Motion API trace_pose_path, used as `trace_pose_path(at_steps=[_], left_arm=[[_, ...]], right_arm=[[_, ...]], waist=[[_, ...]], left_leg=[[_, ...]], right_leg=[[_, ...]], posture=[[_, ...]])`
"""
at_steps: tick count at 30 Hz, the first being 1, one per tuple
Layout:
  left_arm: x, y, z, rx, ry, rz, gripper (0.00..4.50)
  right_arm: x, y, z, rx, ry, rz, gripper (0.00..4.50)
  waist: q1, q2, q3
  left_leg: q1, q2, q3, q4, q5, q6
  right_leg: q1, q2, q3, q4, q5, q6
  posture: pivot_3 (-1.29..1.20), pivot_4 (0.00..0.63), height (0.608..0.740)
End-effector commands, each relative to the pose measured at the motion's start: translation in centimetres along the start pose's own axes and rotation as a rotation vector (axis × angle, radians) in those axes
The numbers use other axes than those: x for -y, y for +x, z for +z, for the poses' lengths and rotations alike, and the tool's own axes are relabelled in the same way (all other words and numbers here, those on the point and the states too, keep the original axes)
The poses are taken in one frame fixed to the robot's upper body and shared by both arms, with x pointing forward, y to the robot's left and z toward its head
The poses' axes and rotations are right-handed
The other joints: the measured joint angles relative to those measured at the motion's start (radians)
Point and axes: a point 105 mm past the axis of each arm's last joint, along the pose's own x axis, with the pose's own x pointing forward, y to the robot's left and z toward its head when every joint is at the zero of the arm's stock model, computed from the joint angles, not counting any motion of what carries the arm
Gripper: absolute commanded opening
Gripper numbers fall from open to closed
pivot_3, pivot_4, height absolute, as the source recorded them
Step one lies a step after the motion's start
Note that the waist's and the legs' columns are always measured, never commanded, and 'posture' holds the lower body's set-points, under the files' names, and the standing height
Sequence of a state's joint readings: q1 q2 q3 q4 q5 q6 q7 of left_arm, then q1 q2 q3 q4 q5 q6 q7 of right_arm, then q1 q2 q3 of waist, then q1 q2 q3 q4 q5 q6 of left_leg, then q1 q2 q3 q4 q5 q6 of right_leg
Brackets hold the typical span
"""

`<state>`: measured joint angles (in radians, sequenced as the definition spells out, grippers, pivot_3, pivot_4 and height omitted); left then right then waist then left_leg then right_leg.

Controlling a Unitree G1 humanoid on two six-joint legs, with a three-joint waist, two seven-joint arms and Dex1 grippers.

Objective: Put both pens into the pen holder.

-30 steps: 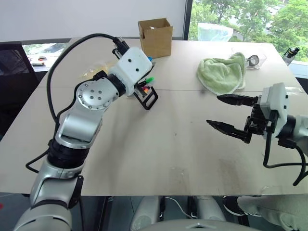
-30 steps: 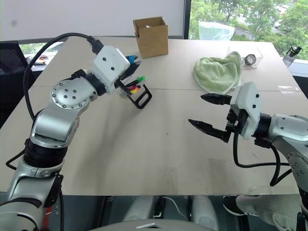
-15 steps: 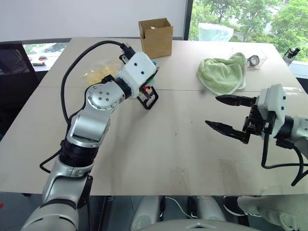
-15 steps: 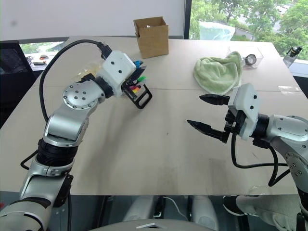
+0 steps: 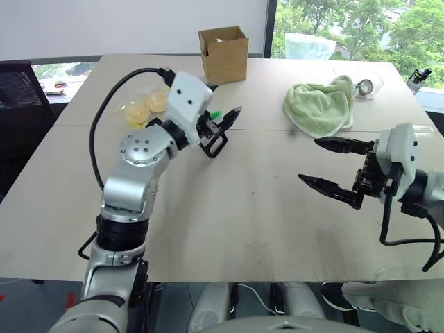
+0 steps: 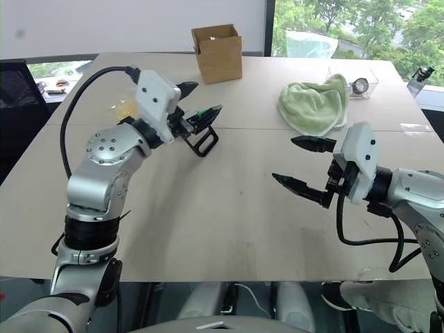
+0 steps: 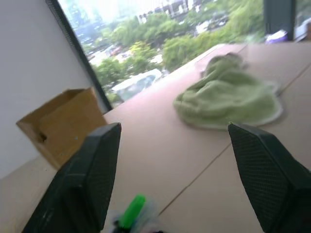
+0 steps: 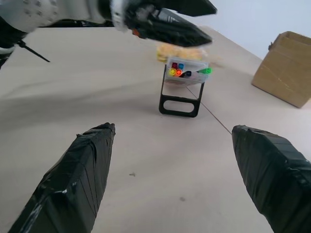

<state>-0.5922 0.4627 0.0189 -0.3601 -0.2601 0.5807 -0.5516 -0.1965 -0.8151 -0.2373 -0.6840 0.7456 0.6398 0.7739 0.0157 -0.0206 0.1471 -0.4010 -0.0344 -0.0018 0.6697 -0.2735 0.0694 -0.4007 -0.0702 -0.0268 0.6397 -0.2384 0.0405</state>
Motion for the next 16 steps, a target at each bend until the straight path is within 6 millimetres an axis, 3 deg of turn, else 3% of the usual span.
trace_pose_path(at_steps=[1,4,9,16], left_arm=[[3.2,-4.7,-1.5,-0.051,-0.254,-0.166,3.69],[3.9,-7.4,-3.9,-0.159,-0.308,-0.154,3.69],[4.7,-10.9,-6.6,-0.274,-0.362,-0.103,3.69],[5.0,-12.9,-9.0,-0.375,-0.404,-0.057,3.69]], right_arm=[[2.8,-1.8,-3.0,-0.066,0.130,-0.208,4.30],[1.9,-3.8,-5.9,-0.187,0.131,-0.231,4.30],[1.9,-6.8,-8.2,-0.283,0.111,-0.371,4.30],[1.0,-7.9,-10.1,-0.326,0.154,-0.458,4.30]], waist=[[-0.007,0.000,-0.001],[0.005,0.001,0.000],[0.010,0.002,0.000],[0.014,0.003,0.000]], left_leg=[[0.002,0.000,0.000,-0.001,0.000,0.000],[0.002,0.000,0.000,-0.001,0.000,0.000],[0.005,0.000,-0.002,0.000,0.000,0.000],[0.006,0.001,-0.003,0.000,0.000,0.000]], right_leg=[[0.001,0.000,0.001,0.000,0.000,0.000],[0.001,0.000,0.001,0.000,0.000,0.000],[0.006,0.000,0.000,-0.001,0.000,0.000],[0.006,0.000,0.000,-0.001,-0.001,-0.001]], posture=[[0.00,0.150,0.740],[0.00,0.150,0.740],[0.00,0.150,0.740],[0.00,0.150,0.740]])
